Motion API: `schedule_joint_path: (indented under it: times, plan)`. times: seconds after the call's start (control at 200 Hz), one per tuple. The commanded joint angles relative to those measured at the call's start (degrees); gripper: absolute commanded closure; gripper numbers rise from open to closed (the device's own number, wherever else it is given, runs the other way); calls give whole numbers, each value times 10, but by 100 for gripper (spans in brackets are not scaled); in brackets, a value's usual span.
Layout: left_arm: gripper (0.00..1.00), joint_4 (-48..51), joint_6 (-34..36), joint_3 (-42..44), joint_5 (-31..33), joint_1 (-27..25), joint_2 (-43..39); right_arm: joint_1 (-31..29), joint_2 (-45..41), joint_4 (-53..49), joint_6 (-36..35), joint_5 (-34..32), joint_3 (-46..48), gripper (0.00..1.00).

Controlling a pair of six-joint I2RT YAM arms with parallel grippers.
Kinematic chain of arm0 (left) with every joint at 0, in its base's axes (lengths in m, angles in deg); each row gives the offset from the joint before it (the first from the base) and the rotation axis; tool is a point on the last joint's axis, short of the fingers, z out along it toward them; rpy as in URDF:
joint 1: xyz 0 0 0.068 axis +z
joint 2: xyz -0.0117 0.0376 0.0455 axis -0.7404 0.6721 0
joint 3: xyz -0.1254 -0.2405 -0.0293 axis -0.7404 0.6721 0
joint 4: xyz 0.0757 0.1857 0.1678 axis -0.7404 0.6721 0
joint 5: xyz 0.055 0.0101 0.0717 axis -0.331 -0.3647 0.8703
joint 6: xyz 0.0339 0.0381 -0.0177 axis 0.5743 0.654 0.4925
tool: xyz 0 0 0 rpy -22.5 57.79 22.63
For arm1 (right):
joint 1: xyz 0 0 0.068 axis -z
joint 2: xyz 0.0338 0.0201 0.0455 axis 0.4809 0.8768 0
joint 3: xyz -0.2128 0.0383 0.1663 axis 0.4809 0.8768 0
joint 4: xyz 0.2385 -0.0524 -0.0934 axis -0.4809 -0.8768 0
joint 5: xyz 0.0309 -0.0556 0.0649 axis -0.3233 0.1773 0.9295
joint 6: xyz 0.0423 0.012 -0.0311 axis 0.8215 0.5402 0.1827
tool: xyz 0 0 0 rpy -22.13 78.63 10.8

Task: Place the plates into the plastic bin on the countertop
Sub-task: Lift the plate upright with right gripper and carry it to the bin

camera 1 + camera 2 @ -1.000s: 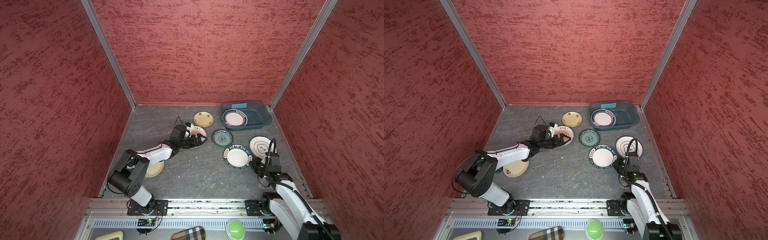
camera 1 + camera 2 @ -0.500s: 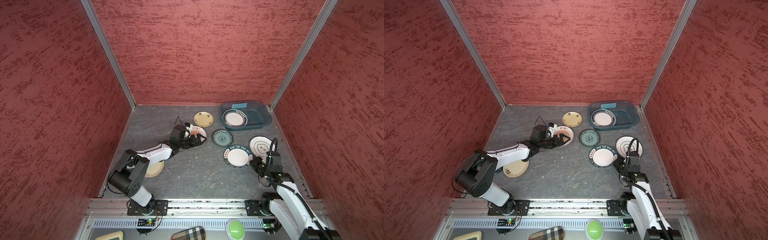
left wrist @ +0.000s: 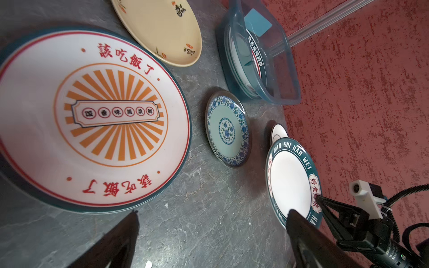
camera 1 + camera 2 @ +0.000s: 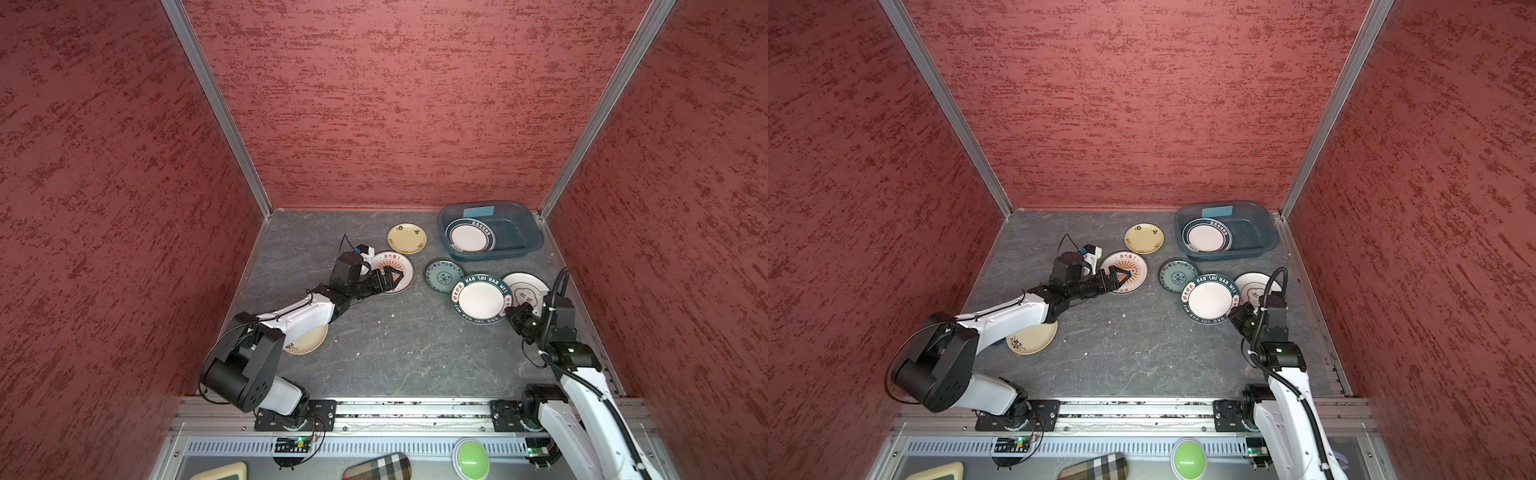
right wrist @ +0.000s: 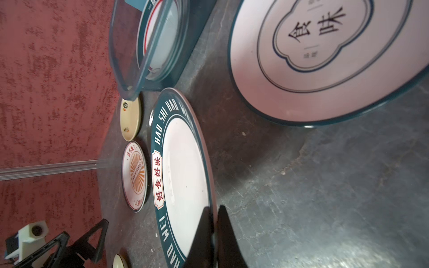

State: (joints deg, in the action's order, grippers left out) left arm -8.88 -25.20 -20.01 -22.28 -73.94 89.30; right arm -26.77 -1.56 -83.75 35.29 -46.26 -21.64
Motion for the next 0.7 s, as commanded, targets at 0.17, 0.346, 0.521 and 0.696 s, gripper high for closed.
schedule_joint_path:
  times: [0.17, 0.346, 0.521, 0.696]
  plan:
    - [1, -77, 21, 28, -29, 14, -29, -1, 14, 1, -4, -13, -103, 100]
    - [1, -163, 15, 59, -68, 17, -32, -1, 56, 45, -20, -29, -140, 100]
    - [1, -191, 27, 79, -49, 18, -60, -1, 129, 130, -5, -20, -158, 100]
    - [1, -223, 25, 101, -36, 17, -73, -1, 201, 185, -16, -41, -186, 100]
